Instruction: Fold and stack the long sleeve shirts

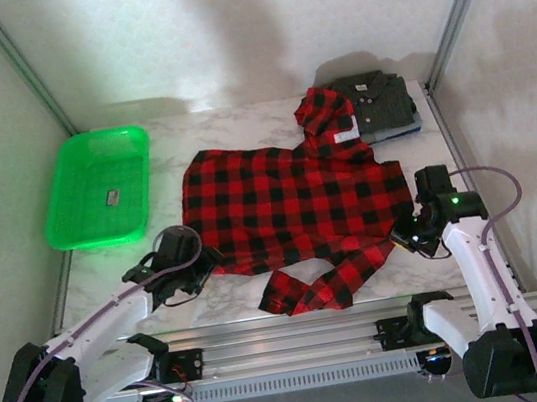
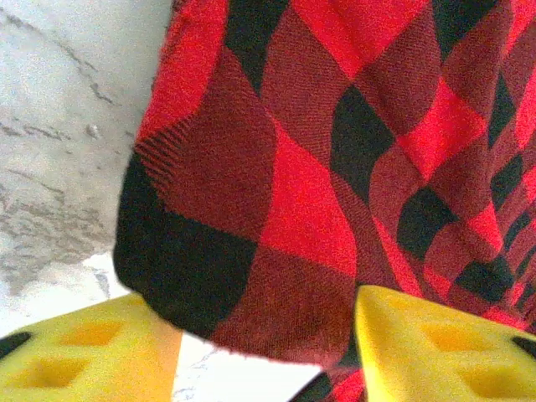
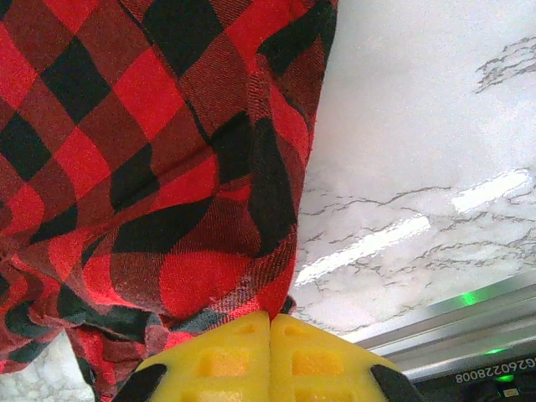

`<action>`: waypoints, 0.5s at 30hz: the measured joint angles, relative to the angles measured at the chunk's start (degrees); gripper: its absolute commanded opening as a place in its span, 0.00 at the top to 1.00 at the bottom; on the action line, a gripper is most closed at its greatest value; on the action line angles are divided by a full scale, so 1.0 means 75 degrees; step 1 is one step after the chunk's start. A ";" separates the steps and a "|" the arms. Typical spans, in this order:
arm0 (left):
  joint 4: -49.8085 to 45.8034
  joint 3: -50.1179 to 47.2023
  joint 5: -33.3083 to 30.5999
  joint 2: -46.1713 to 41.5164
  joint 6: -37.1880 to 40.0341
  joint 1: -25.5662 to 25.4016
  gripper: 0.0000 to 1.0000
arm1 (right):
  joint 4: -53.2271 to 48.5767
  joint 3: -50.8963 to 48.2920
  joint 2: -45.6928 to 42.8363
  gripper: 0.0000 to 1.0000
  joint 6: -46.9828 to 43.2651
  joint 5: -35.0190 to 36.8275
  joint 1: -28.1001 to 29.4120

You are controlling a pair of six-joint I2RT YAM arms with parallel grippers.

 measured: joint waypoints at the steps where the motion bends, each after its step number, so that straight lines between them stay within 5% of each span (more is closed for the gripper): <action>1: 0.0070 -0.0029 -0.0041 0.0096 -0.0023 0.0006 0.72 | 0.0000 0.0000 -0.0006 1.00 -0.0003 0.0000 0.0000; 5: 0.0047 0.0067 -0.0420 0.0364 0.0087 0.0125 0.91 | 0.0003 0.0000 -0.0006 1.00 -0.0020 -0.0003 0.0000; 15: -0.0749 0.1684 -0.0973 0.0848 0.1486 0.0583 0.93 | 0.0178 0.0469 0.0871 1.00 -0.0230 0.0000 0.0000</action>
